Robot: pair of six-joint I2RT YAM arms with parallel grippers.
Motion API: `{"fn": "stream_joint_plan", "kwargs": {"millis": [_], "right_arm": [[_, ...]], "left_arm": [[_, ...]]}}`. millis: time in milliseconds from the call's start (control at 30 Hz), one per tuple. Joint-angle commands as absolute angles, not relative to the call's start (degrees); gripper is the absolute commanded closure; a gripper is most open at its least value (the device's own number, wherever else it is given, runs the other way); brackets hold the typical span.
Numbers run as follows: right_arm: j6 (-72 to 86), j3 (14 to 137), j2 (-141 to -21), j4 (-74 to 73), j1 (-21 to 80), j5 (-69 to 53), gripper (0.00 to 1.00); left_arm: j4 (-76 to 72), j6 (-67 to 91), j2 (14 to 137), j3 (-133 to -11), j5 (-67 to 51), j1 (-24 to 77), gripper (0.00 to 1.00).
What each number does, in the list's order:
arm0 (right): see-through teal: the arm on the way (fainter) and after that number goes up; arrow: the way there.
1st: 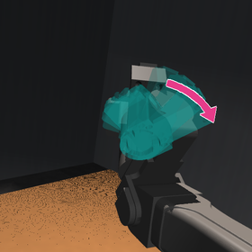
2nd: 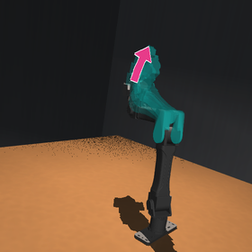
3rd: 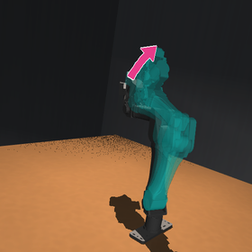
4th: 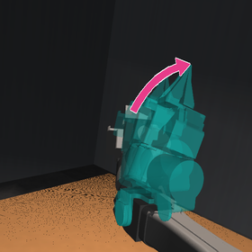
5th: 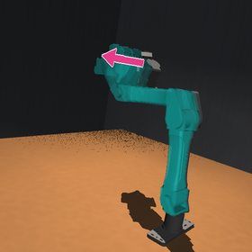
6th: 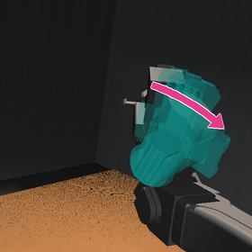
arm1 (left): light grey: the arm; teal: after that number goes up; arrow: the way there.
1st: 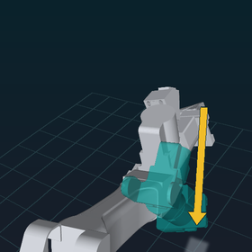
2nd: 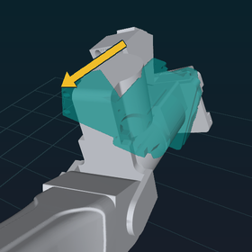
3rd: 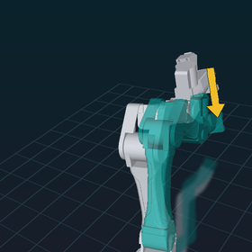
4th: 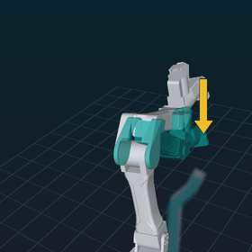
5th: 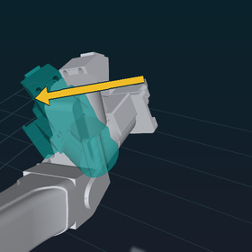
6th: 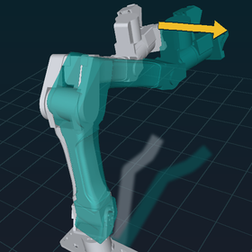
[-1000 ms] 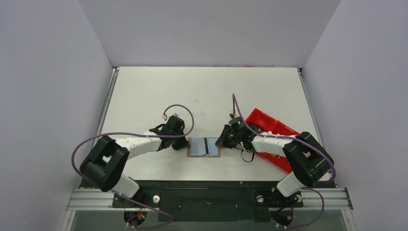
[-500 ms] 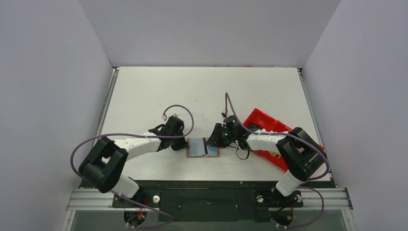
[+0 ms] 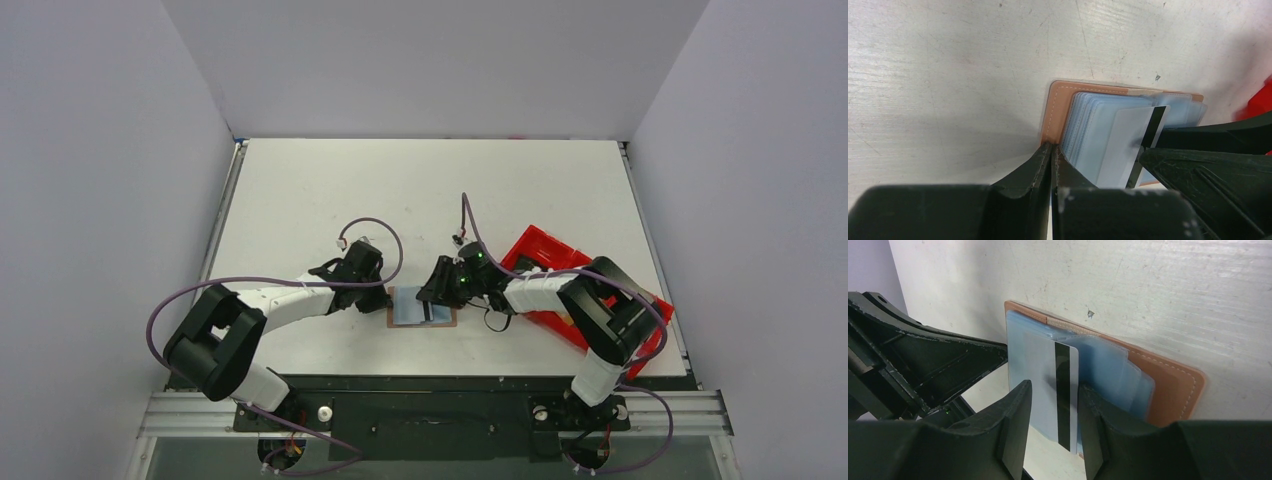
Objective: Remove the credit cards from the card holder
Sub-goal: Remove the credit card from the card holder.
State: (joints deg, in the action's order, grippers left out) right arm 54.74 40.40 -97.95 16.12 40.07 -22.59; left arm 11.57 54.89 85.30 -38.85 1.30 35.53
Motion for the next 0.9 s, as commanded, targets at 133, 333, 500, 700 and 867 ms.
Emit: {"fn": "stream_joint_plan", "kwargs": {"millis": [133, 333, 500, 700, 867], "right_arm": [[57.4, 37.4, -99.8, 20.8, 40.9, -22.2, 0.83], [56.2, 36.6, -96.7, 18.3, 39.1, -21.2, 1.0], [53.0, 37.0, -93.7, 13.0, 38.2, -19.1, 1.0], [50.1, 36.8, -90.2, 8.2, 36.9, -17.4, 1.0], [48.5, 36.9, -87.4, 5.0, 35.8, -17.3, 1.0]], "left_arm": [[18.9, 53.0, 87.4, -37.5, 3.8, 35.3, 1.0], [19.9, 54.3, 86.3, -36.4, 5.4, 34.8, 1.0], [20.0, 54.8, 85.7, -35.6, 5.8, 34.6, 1.0], [20.1, 55.0, 85.3, -35.3, 6.1, 34.5, 1.0], [20.0, 54.9, 85.0, -35.3, 5.9, 34.5, 1.0]]}}
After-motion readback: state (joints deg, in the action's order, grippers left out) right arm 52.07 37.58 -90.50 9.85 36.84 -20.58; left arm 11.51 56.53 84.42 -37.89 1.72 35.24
